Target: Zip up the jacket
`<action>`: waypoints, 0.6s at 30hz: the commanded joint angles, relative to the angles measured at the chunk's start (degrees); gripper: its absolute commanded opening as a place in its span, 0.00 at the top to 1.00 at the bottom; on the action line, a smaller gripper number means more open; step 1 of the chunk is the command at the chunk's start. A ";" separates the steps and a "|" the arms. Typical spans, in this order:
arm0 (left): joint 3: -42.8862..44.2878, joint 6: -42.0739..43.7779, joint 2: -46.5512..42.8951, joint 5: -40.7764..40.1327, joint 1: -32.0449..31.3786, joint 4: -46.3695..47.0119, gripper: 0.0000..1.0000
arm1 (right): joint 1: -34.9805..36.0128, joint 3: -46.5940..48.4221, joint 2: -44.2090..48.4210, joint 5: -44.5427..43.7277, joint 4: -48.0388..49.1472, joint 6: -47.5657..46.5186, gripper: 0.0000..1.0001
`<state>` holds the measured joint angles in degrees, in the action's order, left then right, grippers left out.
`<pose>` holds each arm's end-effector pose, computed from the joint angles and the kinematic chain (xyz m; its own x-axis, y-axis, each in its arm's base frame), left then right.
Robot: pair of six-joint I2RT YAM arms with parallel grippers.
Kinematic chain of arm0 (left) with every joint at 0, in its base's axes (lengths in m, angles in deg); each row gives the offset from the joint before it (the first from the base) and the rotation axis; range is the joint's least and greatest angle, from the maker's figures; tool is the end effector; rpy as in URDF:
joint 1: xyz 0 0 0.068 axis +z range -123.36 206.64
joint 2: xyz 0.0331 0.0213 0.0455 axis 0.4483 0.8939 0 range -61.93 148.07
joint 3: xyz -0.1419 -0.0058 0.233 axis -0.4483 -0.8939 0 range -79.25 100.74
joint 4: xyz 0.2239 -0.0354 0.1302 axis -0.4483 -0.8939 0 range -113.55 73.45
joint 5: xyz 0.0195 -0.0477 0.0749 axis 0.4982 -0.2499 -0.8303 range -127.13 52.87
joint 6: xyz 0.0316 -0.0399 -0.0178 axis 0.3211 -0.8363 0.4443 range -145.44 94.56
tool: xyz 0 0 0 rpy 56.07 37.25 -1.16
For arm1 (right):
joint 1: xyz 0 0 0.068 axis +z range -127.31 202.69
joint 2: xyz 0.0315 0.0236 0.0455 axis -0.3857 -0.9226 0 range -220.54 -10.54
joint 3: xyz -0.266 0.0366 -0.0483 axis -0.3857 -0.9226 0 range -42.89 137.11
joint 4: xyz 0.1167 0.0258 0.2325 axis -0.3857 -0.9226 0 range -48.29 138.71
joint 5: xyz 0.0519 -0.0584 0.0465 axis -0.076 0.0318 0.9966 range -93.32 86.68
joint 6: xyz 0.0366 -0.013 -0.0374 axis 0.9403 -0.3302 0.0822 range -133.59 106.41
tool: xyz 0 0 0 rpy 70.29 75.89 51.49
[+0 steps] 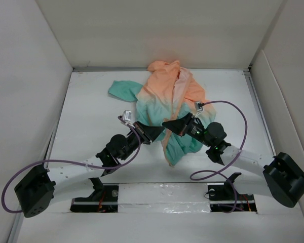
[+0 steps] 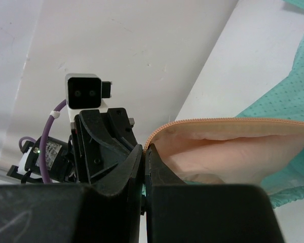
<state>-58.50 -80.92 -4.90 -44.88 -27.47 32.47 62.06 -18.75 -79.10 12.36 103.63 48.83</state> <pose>0.1304 -0.1721 0.2626 -0.5246 -0.6678 -0.5281 0.5177 0.2423 -0.8205 0.1847 0.1641 0.2505 -0.6582 0.5637 -0.4989 -0.5028 0.1640 0.8487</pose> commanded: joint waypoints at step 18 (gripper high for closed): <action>0.96 4.42 -12.82 3.87 0.49 -13.94 1.00 | 2.36 0.56 15.01 -5.38 -27.11 -17.66 0.36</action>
<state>-58.50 -78.12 -14.93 -43.78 -27.82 20.25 63.27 -18.82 -69.19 10.50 87.01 38.42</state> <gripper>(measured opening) 0.021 0.635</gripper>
